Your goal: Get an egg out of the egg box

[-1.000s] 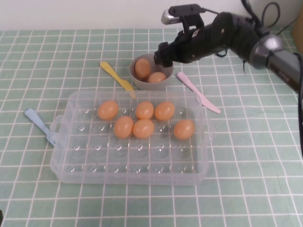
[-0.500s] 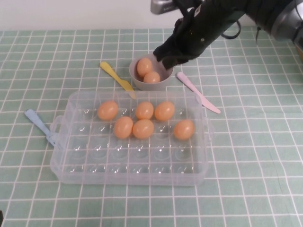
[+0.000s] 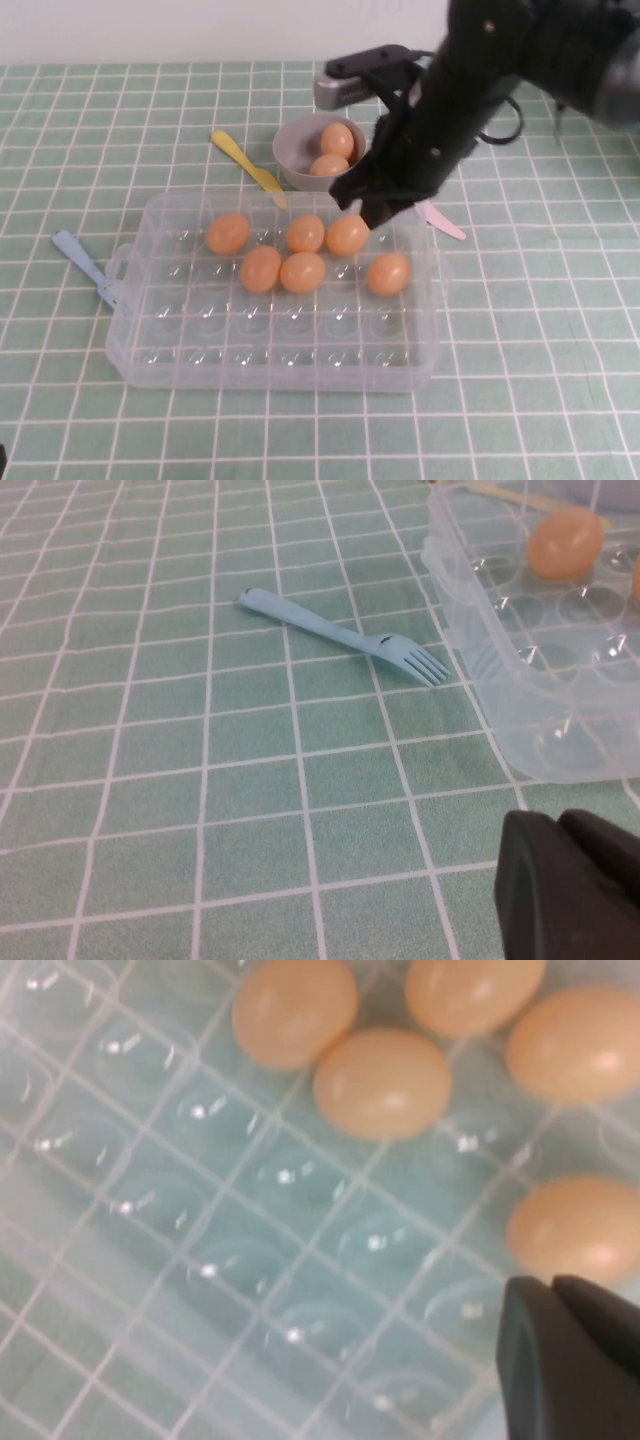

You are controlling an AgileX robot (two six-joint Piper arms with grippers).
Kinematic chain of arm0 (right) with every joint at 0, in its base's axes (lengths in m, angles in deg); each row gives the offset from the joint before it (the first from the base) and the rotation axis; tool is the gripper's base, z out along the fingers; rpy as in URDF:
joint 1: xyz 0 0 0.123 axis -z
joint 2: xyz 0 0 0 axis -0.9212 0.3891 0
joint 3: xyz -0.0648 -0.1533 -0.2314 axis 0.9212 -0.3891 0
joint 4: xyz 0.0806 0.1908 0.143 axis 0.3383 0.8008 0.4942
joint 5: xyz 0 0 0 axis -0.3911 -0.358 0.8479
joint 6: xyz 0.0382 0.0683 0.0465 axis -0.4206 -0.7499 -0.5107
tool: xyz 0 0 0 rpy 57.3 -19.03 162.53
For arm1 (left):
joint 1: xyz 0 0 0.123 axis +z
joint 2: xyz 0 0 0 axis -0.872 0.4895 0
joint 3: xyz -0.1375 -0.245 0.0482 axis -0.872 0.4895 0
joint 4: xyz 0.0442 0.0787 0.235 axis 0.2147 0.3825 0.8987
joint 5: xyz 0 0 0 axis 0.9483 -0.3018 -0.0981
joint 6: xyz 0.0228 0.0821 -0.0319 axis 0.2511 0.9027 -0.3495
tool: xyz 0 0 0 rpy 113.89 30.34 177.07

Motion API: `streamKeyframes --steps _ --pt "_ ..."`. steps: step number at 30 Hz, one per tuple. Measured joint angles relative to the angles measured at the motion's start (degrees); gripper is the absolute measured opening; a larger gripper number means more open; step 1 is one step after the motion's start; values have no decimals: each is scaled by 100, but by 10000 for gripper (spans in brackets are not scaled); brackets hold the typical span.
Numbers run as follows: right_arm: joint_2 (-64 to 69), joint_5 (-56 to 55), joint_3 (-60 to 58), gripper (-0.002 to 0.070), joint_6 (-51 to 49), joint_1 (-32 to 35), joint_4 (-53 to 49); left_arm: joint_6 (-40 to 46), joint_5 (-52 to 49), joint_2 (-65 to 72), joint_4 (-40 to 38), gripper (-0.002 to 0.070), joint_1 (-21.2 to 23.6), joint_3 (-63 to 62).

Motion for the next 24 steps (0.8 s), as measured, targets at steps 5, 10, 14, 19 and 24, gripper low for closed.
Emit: streamKeyframes --steps 5,10,14,19,24 --pt "-1194 -564 -1516 -16 -338 -3 -231 0 0 0 0 -3 0 0" --pt "-2314 -616 -2595 -16 -760 -3 -792 0 0 0 0 -3 0 0" --pt "-3253 -628 -3403 -16 -881 -3 -1071 0 0 0 0 -3 0 0" --pt "-4286 -551 -4263 -16 -881 -3 -1128 0 0 0 0 -3 0 0" --pt "-4903 -230 -4501 -16 -881 -3 -1244 0 0 0 0 -3 0 0"
